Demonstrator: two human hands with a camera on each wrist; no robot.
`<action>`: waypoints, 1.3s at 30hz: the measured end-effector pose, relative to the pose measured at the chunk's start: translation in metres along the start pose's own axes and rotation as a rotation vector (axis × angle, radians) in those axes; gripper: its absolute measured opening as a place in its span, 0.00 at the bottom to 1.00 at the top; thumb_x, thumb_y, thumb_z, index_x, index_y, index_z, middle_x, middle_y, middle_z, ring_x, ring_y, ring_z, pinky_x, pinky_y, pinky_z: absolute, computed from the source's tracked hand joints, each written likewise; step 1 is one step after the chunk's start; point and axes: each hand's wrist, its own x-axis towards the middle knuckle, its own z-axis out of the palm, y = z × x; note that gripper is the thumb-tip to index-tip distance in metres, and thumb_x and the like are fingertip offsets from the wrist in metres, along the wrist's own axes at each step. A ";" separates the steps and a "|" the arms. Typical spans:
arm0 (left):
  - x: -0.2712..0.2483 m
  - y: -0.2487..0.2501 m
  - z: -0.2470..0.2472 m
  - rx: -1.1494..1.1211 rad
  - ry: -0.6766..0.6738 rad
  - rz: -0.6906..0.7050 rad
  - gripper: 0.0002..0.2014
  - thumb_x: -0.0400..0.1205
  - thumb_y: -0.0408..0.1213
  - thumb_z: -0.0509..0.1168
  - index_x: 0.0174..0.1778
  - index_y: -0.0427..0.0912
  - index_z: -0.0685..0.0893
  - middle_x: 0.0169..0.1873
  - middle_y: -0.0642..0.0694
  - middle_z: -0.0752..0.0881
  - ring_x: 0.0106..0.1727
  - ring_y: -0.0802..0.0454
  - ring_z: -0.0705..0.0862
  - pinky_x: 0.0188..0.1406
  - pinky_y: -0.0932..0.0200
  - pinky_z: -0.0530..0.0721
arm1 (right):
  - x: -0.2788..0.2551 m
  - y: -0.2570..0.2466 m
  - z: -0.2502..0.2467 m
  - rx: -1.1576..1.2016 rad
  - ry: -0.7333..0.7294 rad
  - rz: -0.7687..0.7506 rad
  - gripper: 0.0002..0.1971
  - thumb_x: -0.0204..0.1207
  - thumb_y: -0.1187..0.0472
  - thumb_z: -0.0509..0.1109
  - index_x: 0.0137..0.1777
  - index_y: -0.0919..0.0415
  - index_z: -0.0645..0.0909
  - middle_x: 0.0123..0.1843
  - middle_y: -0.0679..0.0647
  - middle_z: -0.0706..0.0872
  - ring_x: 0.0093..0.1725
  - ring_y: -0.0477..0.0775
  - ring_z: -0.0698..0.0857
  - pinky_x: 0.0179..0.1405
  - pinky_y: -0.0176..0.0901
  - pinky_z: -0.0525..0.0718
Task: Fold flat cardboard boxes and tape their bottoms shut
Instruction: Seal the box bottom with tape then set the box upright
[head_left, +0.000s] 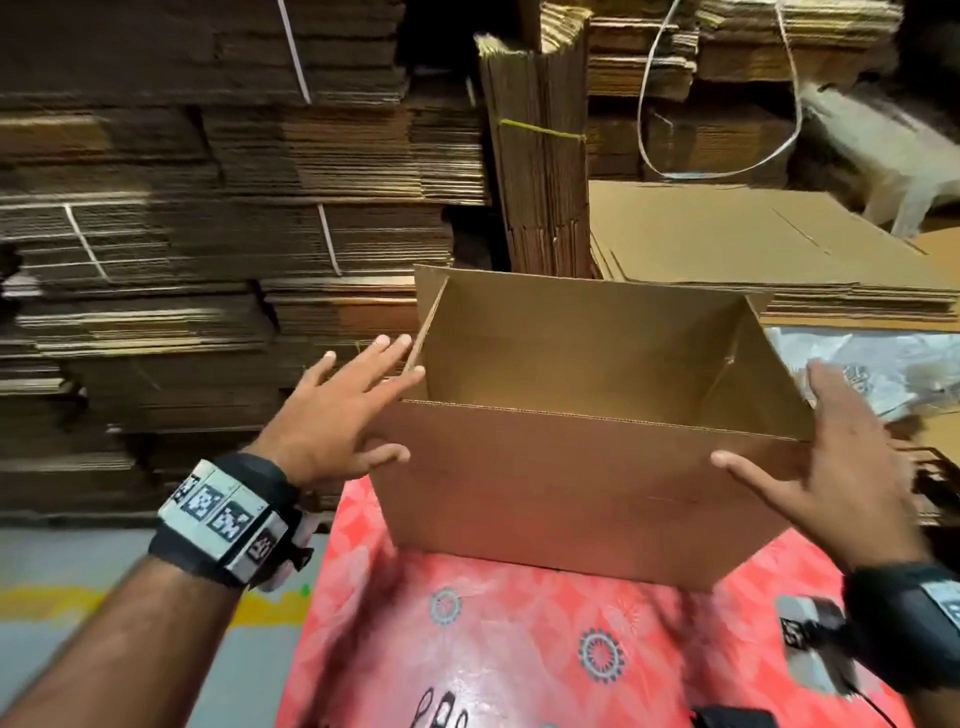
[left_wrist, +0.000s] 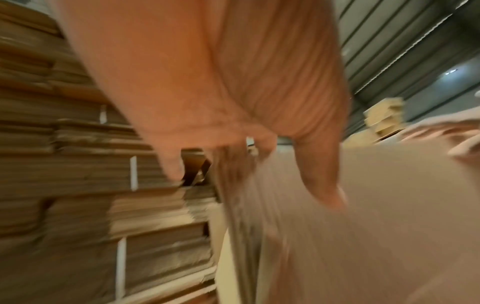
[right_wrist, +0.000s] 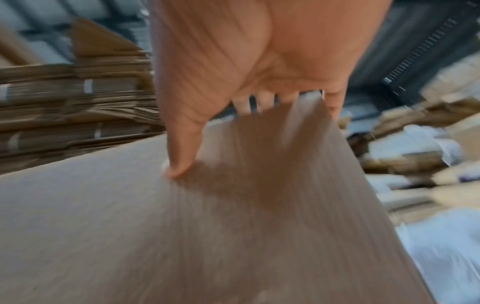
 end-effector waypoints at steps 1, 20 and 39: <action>-0.001 -0.001 0.011 -0.061 0.114 -0.002 0.44 0.79 0.72 0.57 0.89 0.61 0.53 0.90 0.56 0.40 0.90 0.56 0.41 0.83 0.28 0.61 | -0.002 0.002 0.005 0.084 0.044 0.024 0.65 0.58 0.18 0.67 0.88 0.61 0.56 0.85 0.64 0.66 0.84 0.66 0.65 0.82 0.70 0.67; 0.011 0.045 0.098 -1.035 0.517 -0.679 0.29 0.76 0.62 0.74 0.65 0.56 0.70 0.62 0.49 0.87 0.62 0.50 0.86 0.68 0.47 0.82 | -0.028 0.030 0.047 0.593 -0.030 0.593 0.50 0.60 0.43 0.86 0.76 0.61 0.63 0.67 0.61 0.82 0.64 0.61 0.83 0.67 0.56 0.78; 0.023 0.048 0.078 -0.517 -0.063 -0.507 0.44 0.76 0.66 0.71 0.85 0.48 0.69 0.85 0.38 0.64 0.84 0.38 0.62 0.82 0.41 0.65 | 0.006 0.023 0.028 -0.100 -0.830 0.199 0.74 0.40 0.07 0.60 0.89 0.42 0.54 0.80 0.64 0.64 0.78 0.70 0.71 0.76 0.61 0.74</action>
